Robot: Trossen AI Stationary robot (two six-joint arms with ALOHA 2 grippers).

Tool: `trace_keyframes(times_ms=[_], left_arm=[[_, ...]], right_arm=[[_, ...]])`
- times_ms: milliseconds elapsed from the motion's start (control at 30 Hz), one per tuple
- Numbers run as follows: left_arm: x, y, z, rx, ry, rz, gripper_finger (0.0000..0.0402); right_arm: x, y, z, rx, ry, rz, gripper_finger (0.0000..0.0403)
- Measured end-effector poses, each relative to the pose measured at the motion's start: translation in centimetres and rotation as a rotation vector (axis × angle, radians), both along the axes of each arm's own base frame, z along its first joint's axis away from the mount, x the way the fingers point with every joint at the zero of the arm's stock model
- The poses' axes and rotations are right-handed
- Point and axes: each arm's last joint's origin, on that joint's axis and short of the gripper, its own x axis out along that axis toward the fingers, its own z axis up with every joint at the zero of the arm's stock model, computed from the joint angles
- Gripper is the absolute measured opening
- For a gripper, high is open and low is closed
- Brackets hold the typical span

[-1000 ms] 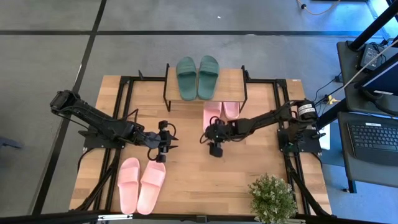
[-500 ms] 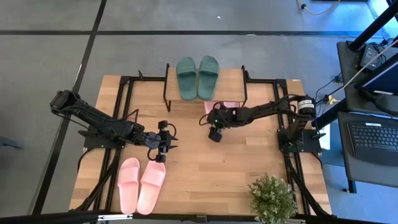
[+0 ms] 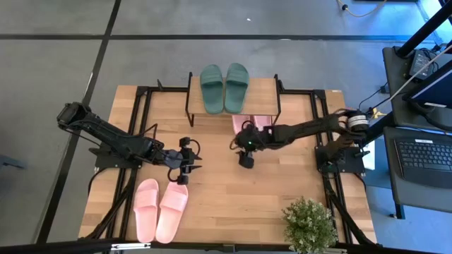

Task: Pick and place slides into the shelf
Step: Put the pink slide under the shelf

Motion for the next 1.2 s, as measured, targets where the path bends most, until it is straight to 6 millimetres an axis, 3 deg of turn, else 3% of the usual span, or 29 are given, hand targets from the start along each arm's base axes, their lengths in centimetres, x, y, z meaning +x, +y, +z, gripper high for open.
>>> trace_keyframes(times_ms=[200,400,600,800,1000,1200], left_arm=[[0.0,0.0,0.0,0.0,-0.002,-0.006,0.0126],[0.0,-0.5,0.2,0.041,-0.018,-0.065,0.0126],[0.1,-2.0,1.1,0.115,-0.072,-0.187,0.0126],[-0.6,-5.6,4.3,0.225,-0.139,-0.336,0.0126],[-2.1,-9.5,6.7,0.262,-0.2,-0.334,0.0126],[-3.1,-13.7,6.6,0.304,-0.218,-0.326,0.0126]], right_arm=[[-3.2,3.4,5.8,-0.077,-0.075,0.072,0.0236],[-8.0,5.2,8.7,-0.233,-0.062,0.056,0.0236],[-12.6,5.0,7.2,-0.203,-0.167,0.065,0.0236],[-16.5,4.2,4.8,-0.087,-0.314,-0.035,0.0236],[-18.0,3.8,4.8,-0.049,-0.424,-0.056,0.0236],[-18.1,3.8,5.3,-0.039,-0.47,-0.058,0.0236]])
